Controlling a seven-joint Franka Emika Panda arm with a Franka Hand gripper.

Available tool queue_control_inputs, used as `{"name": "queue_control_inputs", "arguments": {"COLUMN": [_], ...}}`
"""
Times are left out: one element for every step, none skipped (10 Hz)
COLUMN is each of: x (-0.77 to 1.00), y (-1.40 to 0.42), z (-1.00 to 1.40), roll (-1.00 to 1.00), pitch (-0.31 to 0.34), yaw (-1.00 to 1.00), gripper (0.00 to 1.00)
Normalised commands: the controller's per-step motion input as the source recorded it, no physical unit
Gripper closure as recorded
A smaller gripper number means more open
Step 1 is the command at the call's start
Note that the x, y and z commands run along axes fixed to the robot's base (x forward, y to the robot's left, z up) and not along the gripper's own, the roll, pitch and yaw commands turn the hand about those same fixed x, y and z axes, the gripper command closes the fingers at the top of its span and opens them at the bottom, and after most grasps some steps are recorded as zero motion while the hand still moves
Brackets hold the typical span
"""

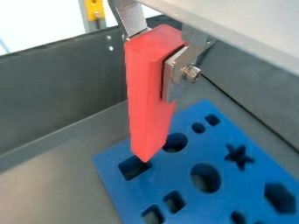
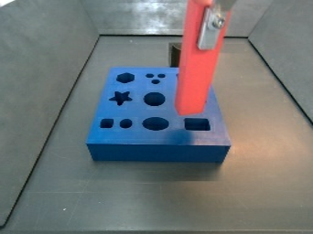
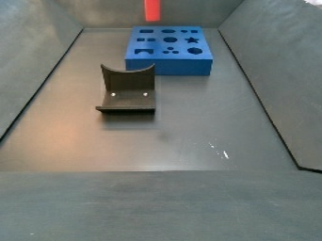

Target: Insert the rectangle object.

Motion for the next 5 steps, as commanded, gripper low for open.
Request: {"name": "queue_control_inputs", "arguments": {"x": [0.23,0.13,0.14,0.26,0.22], "y": [-0.08,0.0,0.0,-0.07,-0.09], "z": [-0.23,-0.14,-0.12,-0.13,-0.15], "roll": [0.04,0.08,0.08,0.07,0.0], "pitch": [0.03,0.131,0.149,0.147,0.094], "yaw": [-0.74,-0.69,-0.66,-0.56,-0.22], "gripper": [1.0,1.0,1.0,1.0,1.0]}}
